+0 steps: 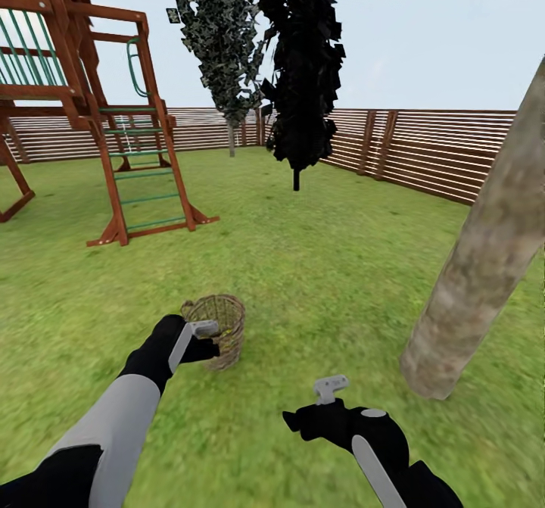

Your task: Take the three Easter eggs out of the wicker basket on the lawn in the garden, then place them on the lawn next to a single tree (choose any tree) so that all three eggs are next to the same tree and none are left in the basket.

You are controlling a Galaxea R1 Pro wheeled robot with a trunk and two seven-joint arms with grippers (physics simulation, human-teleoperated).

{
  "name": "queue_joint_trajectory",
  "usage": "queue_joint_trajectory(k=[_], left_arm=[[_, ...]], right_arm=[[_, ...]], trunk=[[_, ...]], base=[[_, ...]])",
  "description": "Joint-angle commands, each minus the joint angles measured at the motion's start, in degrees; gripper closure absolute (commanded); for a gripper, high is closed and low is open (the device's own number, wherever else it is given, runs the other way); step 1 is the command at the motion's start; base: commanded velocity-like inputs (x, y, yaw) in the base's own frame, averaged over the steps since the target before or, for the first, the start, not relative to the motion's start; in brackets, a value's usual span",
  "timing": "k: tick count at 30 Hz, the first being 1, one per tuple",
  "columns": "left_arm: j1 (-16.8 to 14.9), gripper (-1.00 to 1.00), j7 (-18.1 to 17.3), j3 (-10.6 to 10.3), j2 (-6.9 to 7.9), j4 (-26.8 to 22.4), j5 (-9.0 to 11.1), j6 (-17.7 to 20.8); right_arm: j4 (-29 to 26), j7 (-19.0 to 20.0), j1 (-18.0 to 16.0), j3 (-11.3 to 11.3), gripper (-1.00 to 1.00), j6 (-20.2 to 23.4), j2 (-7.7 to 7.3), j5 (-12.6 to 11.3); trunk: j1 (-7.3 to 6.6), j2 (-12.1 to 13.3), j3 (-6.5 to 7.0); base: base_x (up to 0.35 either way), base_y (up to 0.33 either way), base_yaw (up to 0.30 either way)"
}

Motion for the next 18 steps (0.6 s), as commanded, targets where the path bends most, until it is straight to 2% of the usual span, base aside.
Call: queue_joint_trajectory(k=[1,7,18], left_arm=[[-0.1,-1.00,0.3,0.3,-0.07,-0.1,0.2,0.2],[-0.1,-1.00,-0.1,0.4,-0.03,-1.3,0.5,0.2],[-0.1,-1.00,-0.6,0.3,-0.02,-2.2,0.5,0.2]], right_arm=[[-0.1,-0.6,-0.1,0.1,-1.00,0.1,-0.04,-0.6],[-0.1,-0.6,-0.1,0.2,-1.00,0.1,0.01,-0.6],[0.0,-0.6,-0.1,0.1,-1.00,0.0,0.25,-0.6]], trunk=[[0.02,-0.1,-0.08],[0.02,-0.1,-0.07],[0.02,-0.1,-0.07]], base=[[0.092,-0.061,-0.040],[0.156,-0.077,-0.014],[0.320,0.047,-0.001]])
